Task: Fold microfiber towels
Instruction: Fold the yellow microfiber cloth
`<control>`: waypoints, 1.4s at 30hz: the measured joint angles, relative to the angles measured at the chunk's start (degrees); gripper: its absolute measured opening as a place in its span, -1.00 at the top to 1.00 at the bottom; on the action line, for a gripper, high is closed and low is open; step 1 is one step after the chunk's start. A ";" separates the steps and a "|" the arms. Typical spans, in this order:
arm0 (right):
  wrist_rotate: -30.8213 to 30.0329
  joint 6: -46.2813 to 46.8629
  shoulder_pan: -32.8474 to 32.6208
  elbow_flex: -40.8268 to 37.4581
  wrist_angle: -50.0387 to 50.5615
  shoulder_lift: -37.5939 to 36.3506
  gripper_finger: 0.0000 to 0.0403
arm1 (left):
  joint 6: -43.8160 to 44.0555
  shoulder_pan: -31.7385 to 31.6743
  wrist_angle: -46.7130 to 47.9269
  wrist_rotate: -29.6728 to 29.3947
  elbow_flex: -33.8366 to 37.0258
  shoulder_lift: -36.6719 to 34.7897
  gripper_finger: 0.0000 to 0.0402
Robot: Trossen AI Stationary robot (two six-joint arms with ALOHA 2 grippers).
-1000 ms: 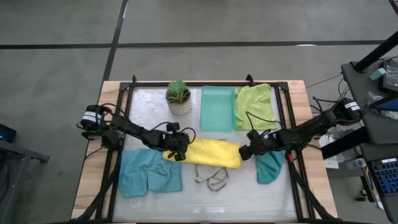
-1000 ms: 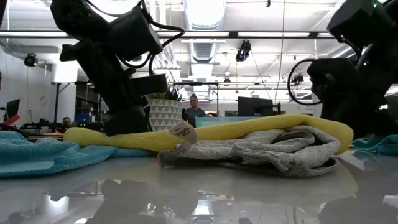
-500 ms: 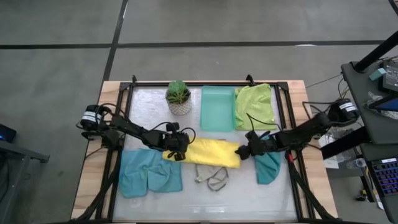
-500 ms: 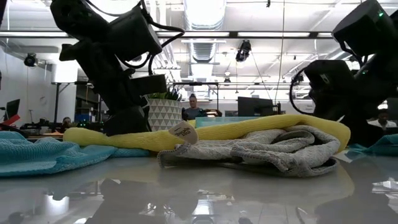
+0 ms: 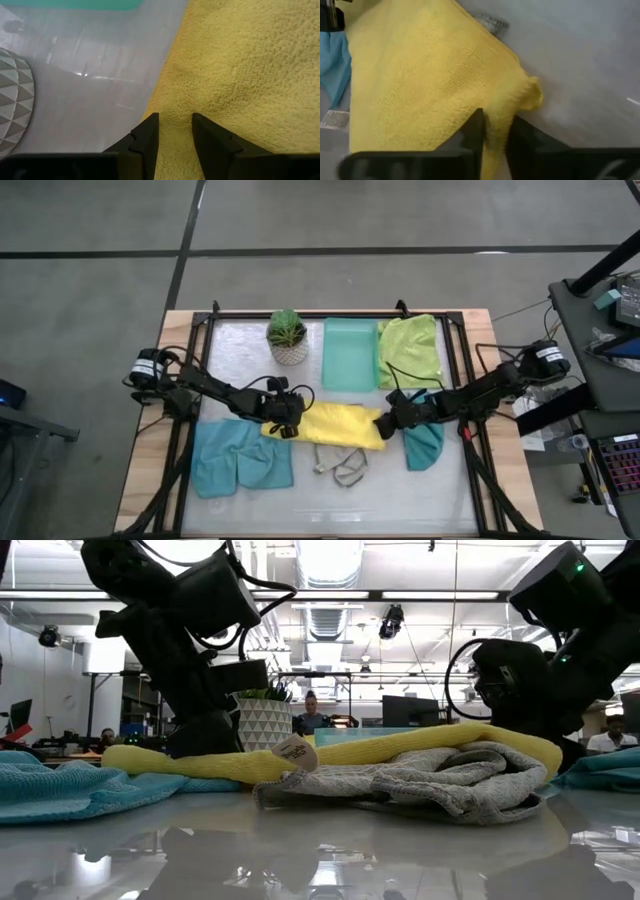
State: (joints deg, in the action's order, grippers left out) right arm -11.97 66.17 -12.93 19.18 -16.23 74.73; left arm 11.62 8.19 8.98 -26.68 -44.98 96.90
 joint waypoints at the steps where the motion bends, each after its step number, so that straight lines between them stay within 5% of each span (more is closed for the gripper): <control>1: -0.04 -0.70 0.04 0.00 0.04 -0.27 0.84 | 0.00 0.00 -0.39 -0.03 0.01 0.00 0.48; 13: -0.52 -2.52 0.59 0.22 -1.44 -1.84 0.96 | 0.00 0.00 -0.86 -0.44 -0.32 -0.91 0.48; 26: 0.44 -7.75 0.59 0.41 1.90 -10.67 0.96 | -0.04 2.81 2.00 -0.72 0.60 -11.67 0.48; 35: -1.93 -9.24 1.26 9.26 28.99 -14.63 0.96 | 2.00 6.82 9.19 2.19 1.83 -17.19 0.48; 42: -3.21 -11.86 1.35 16.42 34.16 -13.37 0.96 | 5.88 7.80 8.99 2.15 3.75 -19.63 0.48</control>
State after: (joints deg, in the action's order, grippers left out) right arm -15.18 54.31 -11.57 35.60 17.93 61.37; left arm 17.50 15.99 17.98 -24.53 -41.23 77.28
